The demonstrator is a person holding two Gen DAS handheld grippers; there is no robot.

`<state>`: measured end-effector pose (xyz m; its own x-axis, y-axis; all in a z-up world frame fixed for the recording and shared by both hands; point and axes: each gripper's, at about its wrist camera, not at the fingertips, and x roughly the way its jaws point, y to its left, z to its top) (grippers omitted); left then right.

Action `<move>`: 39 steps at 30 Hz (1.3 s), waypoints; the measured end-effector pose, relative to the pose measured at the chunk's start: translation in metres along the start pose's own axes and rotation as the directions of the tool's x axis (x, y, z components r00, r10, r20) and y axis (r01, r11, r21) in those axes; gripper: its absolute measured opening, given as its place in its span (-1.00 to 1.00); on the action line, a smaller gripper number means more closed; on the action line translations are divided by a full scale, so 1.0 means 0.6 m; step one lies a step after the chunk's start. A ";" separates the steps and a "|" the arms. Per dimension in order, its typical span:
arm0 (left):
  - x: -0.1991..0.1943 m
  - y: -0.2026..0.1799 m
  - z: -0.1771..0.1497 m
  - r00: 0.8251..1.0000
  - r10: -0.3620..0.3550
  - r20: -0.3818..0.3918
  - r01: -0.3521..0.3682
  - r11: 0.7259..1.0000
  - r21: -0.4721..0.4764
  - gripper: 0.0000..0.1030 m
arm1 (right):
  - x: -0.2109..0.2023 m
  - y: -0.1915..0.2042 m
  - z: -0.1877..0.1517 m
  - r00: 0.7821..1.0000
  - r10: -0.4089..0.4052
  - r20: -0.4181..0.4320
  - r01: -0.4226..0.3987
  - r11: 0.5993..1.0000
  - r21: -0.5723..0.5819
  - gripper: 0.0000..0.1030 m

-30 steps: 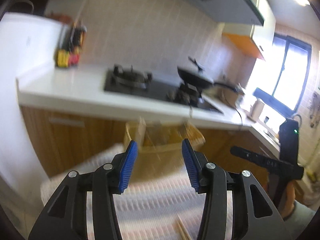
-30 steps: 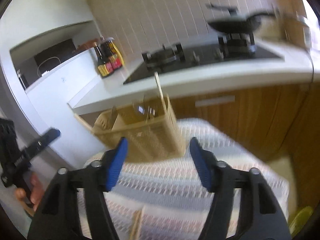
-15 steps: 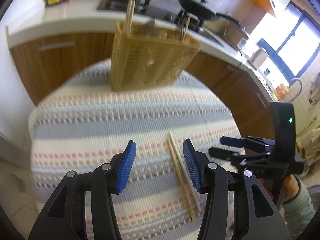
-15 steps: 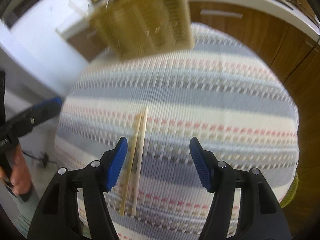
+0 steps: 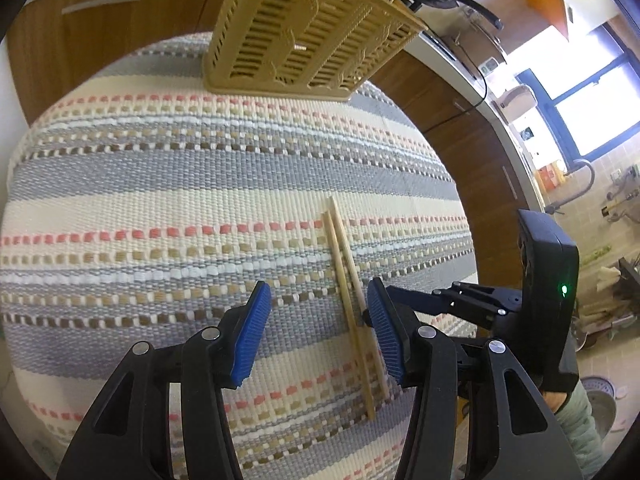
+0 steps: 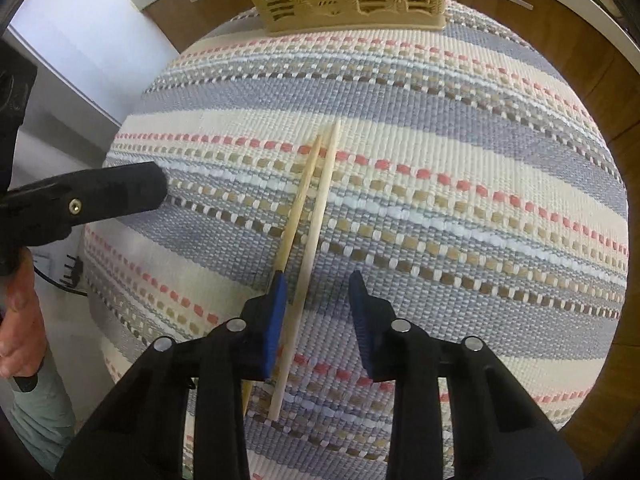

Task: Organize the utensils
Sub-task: 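Lower both open tools back to the remaining chopsticks on the table, then close the right tool on one chopstick while the left tool grasps another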

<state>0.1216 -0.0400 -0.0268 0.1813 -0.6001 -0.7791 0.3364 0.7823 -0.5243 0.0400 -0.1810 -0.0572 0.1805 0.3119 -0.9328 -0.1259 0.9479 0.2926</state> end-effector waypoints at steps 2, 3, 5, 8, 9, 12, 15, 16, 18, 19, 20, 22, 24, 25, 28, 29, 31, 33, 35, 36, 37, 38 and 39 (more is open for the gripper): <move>0.015 -0.003 -0.002 1.000 -0.003 -0.013 0.003 1.000 -0.002 -0.05 | 0.006 0.016 -0.003 0.999 -0.035 0.017 0.035 0.999 -0.028 -0.49; 0.022 -0.005 -0.001 1.000 -0.003 -0.018 0.003 1.000 0.000 -0.05 | 0.008 0.024 -0.006 0.998 -0.051 0.024 0.052 0.998 -0.046 -0.50; 0.039 -0.010 -0.002 1.000 0.002 -0.031 -0.002 1.000 0.001 -0.05 | 0.017 0.042 -0.012 0.996 -0.086 0.037 0.089 0.993 -0.078 -0.55; 0.061 -0.020 -0.005 0.999 0.003 -0.047 -0.003 1.000 0.003 -0.05 | 0.024 0.057 -0.018 0.994 -0.102 0.046 0.107 0.987 -0.123 -0.88; 0.068 -0.026 -0.005 0.999 0.006 -0.051 -0.005 1.000 0.006 -0.05 | 0.024 0.056 -0.019 0.994 -0.101 0.049 0.106 0.987 -0.122 -0.88; 0.087 -0.045 -0.008 0.998 0.016 -0.061 -0.014 1.000 0.028 -0.05 | 0.018 0.037 -0.023 0.994 -0.098 0.054 0.104 0.989 -0.103 -0.90; 0.105 -0.065 -0.008 0.997 0.035 -0.065 -0.032 0.998 0.049 -0.05 | -0.007 -0.010 -0.035 0.993 -0.100 0.059 0.104 0.993 -0.058 -0.92; 0.112 -0.074 -0.008 0.996 0.055 -0.068 -0.050 0.997 0.065 -0.05 | -0.010 -0.026 -0.034 0.993 -0.103 0.058 0.106 0.993 -0.046 -0.92; 0.126 -0.089 -0.008 0.993 0.097 -0.068 -0.091 0.991 0.096 -0.05 | -0.016 -0.053 -0.040 0.992 -0.110 0.056 0.111 0.994 -0.020 -0.92; 0.134 -0.100 -0.008 0.989 0.131 -0.062 -0.123 0.985 0.118 -0.06 | -0.020 -0.063 -0.043 0.992 -0.113 0.054 0.113 0.993 -0.011 -0.92; 0.140 -0.113 -0.010 0.984 0.170 -0.051 -0.161 0.976 0.149 -0.09 | -0.024 -0.073 -0.045 0.992 -0.113 0.051 0.114 0.993 -0.004 -0.92; 0.151 -0.133 -0.012 0.972 0.231 -0.048 -0.218 0.956 0.198 -0.11 | -0.029 -0.087 -0.050 0.992 -0.115 0.050 0.115 0.993 0.003 -0.92; 0.162 -0.152 -0.017 0.949 0.315 -0.022 -0.299 0.918 0.259 -0.34 | -0.033 -0.097 -0.055 0.992 -0.116 0.050 0.117 0.993 -0.002 -0.92; 0.167 -0.160 -0.020 0.939 0.345 -0.013 -0.327 0.901 0.285 -0.38 | -0.035 -0.102 -0.059 0.992 -0.114 0.050 0.115 0.993 -0.003 -0.92; 0.173 -0.168 -0.028 0.901 0.432 0.031 -0.415 0.842 0.343 -0.73 | -0.031 -0.110 -0.055 0.996 -0.084 0.041 0.084 0.996 0.009 -0.90; 0.171 -0.166 -0.028 0.899 0.437 0.037 -0.422 0.839 0.345 -0.86 | -0.033 -0.113 -0.054 0.997 -0.076 0.035 0.075 0.997 0.013 -0.90; 0.167 -0.160 -0.026 0.909 0.417 0.027 -0.402 0.856 0.324 -0.93 | -0.036 -0.121 -0.045 0.999 -0.048 0.022 0.047 0.999 0.023 -0.87; 0.157 -0.149 -0.022 0.924 0.382 0.022 -0.371 0.881 0.292 -0.93 | -0.036 -0.129 -0.027 1.000 -0.016 0.003 0.015 0.999 0.051 -0.82; 0.147 -0.137 -0.019 0.933 0.358 0.034 -0.353 0.894 0.276 -0.93 | -0.035 -0.128 -0.011 1.000 0.005 -0.004 -0.005 0.998 0.067 -0.81; 0.138 -0.135 -0.019 0.941 0.336 0.045 -0.336 0.903 0.267 -0.93 | -0.033 -0.126 0.000 1.000 0.004 -0.014 -0.003 0.998 0.062 -0.81; 0.125 -0.126 -0.019 0.945 0.323 0.052 -0.325 0.909 0.261 -0.93 | -0.033 -0.127 0.009 1.000 -0.008 -0.018 0.009 0.998 0.058 -0.81; 0.111 -0.119 -0.019 0.947 0.314 0.062 -0.319 0.913 0.253 -0.93 | -0.033 -0.126 0.017 1.000 -0.018 -0.020 0.019 0.998 0.056 -0.81; 0.102 -0.116 -0.018 0.949 0.306 0.073 -0.314 0.916 0.249 -0.93 | -0.031 -0.125 0.027 0.999 -0.027 -0.028 0.028 0.998 0.048 -0.81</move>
<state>0.0992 -0.1298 -0.0417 0.3424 -0.3429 -0.8747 0.4814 0.8635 -0.1501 0.0617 -0.2569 -0.0585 0.1561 0.2843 -0.9460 -0.0735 0.9584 0.2759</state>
